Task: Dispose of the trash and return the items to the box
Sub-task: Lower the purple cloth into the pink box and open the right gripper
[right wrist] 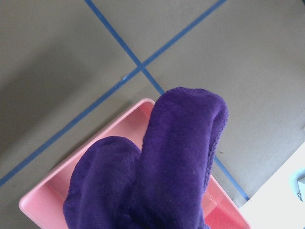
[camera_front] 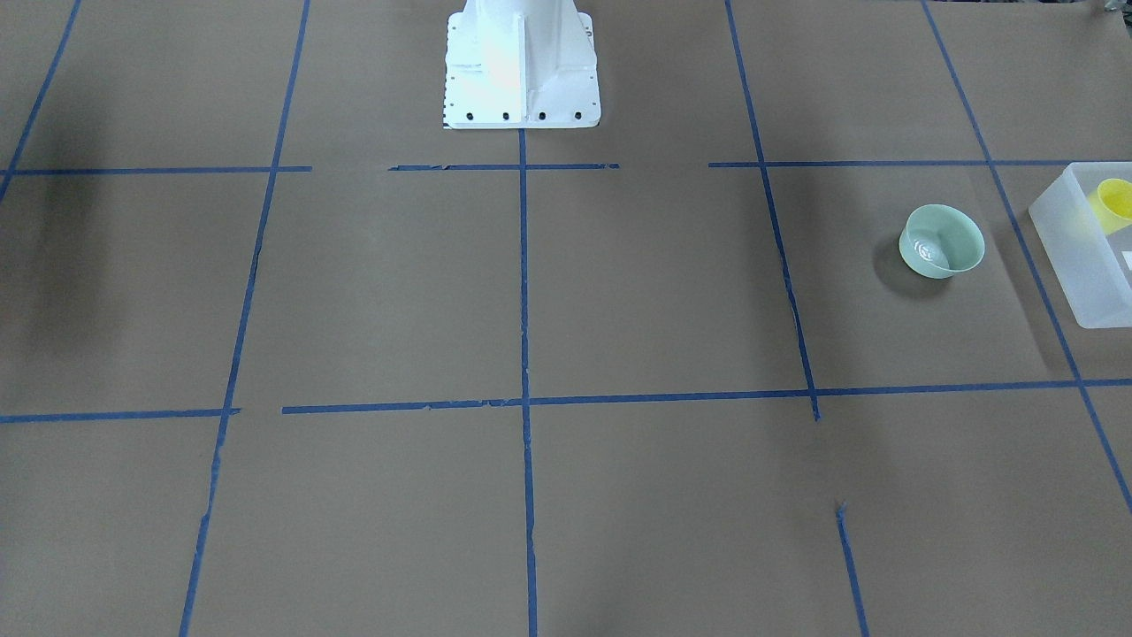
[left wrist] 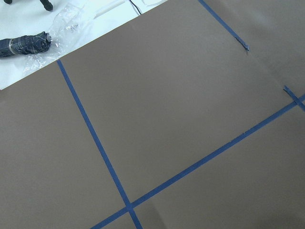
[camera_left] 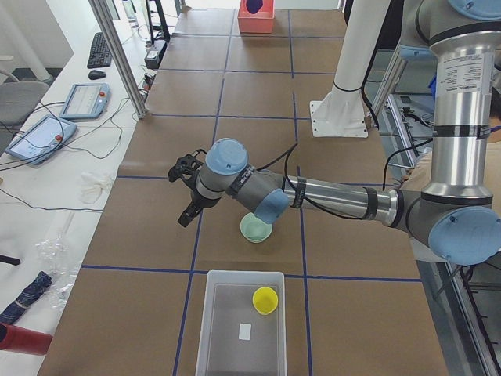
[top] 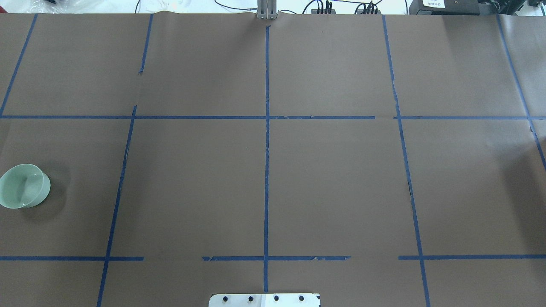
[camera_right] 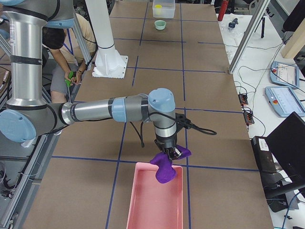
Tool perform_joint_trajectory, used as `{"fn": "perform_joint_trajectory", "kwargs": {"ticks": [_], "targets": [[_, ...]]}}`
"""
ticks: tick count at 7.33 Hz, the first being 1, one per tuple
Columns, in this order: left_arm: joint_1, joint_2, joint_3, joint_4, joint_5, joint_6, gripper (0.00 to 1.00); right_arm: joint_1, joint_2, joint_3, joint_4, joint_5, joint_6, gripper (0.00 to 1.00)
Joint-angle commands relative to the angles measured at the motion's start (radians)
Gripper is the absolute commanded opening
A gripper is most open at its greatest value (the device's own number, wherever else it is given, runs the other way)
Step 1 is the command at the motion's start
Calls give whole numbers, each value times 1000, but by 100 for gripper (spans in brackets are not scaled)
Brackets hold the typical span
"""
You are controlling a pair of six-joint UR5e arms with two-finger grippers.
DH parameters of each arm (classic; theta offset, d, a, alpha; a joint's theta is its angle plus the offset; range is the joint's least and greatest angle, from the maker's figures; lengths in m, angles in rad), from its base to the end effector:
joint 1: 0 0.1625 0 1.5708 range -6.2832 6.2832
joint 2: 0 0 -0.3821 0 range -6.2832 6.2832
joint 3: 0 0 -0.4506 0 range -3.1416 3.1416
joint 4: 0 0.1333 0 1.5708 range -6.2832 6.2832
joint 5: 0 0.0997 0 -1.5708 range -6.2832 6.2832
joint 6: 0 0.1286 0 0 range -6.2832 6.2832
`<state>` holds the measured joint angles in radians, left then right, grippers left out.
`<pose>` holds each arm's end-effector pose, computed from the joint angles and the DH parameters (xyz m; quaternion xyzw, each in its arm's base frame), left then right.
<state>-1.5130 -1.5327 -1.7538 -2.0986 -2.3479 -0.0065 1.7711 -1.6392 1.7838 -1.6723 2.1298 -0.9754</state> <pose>-0.0103 -0.5680 0.4888 0.2938 0.3672 0.1474 0.8701 0.1681 -0.5007 0.5834 0.1702 -0.2180 -0.3687 0.8875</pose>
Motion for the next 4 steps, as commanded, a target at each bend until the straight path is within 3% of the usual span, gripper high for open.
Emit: {"fn": "perform_joint_trajectory", "kwargs": {"ticks": [1,2,4], "targets": [[54,-36,-1,-3,7,-94,100,85,23,-147,-17,42,-42,98],[80,-37,-18,-15,16,-169,100,83,-14,-117,-5,159,188,100],[131,-18,-41,-65,39,-316,100,-28,-42,-39,124,249,544,100]]}}
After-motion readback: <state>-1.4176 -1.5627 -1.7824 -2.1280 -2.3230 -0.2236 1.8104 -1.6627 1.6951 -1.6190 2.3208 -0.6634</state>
